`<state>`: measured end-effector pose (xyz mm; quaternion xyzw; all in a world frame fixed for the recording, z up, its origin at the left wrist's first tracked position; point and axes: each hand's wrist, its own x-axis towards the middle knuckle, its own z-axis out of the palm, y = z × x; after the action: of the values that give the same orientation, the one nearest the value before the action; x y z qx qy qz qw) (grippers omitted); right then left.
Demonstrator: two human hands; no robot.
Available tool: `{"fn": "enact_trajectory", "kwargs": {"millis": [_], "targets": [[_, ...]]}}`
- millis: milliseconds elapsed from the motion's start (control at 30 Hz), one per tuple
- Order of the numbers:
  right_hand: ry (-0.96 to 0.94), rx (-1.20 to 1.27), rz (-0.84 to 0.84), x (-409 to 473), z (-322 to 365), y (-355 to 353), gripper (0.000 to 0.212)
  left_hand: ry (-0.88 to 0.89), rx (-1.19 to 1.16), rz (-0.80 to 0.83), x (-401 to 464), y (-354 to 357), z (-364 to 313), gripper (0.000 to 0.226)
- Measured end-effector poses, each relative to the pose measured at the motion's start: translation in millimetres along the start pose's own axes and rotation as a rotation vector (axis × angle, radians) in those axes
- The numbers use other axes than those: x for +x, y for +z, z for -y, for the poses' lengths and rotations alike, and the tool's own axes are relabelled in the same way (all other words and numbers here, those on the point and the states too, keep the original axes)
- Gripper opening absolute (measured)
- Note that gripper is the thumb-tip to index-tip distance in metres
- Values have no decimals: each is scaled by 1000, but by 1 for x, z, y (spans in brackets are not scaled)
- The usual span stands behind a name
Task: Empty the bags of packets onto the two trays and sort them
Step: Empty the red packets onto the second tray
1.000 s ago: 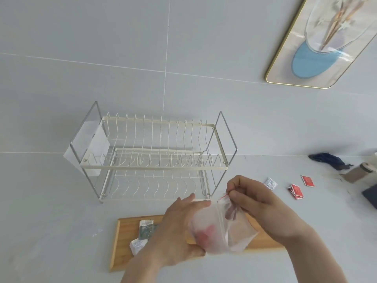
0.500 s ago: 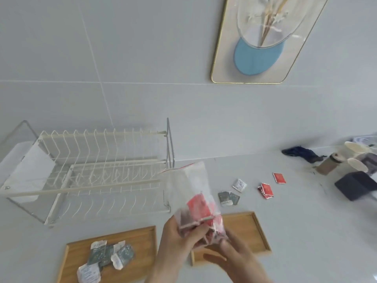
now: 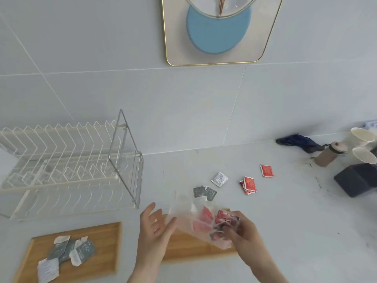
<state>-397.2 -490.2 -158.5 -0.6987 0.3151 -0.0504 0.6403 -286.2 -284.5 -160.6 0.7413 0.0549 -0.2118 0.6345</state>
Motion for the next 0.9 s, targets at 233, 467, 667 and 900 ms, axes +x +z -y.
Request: {"fn": "enact_trajectory", "kwargs": {"millis": [233, 467, 667, 900], "targets": [[-163, -698, 157, 34, -2, -38, 43, 240, 623, 173, 21, 23, 16, 82], [-319, -732, 220, 44, 13, -37, 24, 326, 999, 367, 27, 57, 16, 72], [-248, -324, 63, 53, 11, -45, 14, 280, 869, 189, 33, 57, 15, 8], [-352, -300, 18, 57, -1, -42, 23, 193, 817, 239, 45, 53, 21, 14]]}}
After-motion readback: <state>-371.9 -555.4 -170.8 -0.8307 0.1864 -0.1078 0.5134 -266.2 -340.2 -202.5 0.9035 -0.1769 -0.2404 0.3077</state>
